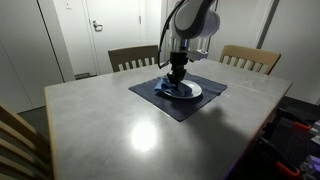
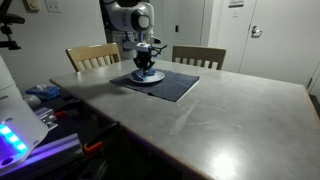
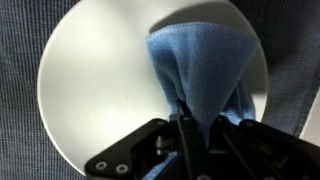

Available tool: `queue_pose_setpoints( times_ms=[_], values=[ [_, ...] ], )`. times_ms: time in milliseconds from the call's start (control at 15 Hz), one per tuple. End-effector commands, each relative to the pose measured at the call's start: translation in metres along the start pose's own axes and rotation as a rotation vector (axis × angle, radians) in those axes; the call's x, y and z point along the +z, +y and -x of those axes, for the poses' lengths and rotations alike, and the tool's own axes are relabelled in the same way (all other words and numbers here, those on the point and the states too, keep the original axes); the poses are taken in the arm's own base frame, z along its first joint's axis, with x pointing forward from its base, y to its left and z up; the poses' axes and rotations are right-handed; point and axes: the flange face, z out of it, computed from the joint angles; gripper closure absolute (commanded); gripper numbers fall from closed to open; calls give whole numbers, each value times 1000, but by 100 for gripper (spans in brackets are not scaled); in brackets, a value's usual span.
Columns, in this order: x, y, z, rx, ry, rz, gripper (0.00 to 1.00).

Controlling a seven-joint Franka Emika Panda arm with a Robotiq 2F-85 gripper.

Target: Use the cloth to wipe the plate

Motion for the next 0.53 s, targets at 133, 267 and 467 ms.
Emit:
queue_pose_setpoints(
  times_ms=[133, 267, 467],
  values=[
    [13, 3, 3, -15, -119, -29, 97],
    [16, 9, 7, 26, -166, -7, 97],
    [17, 21, 10, 136, -198, 39, 97]
  ],
)
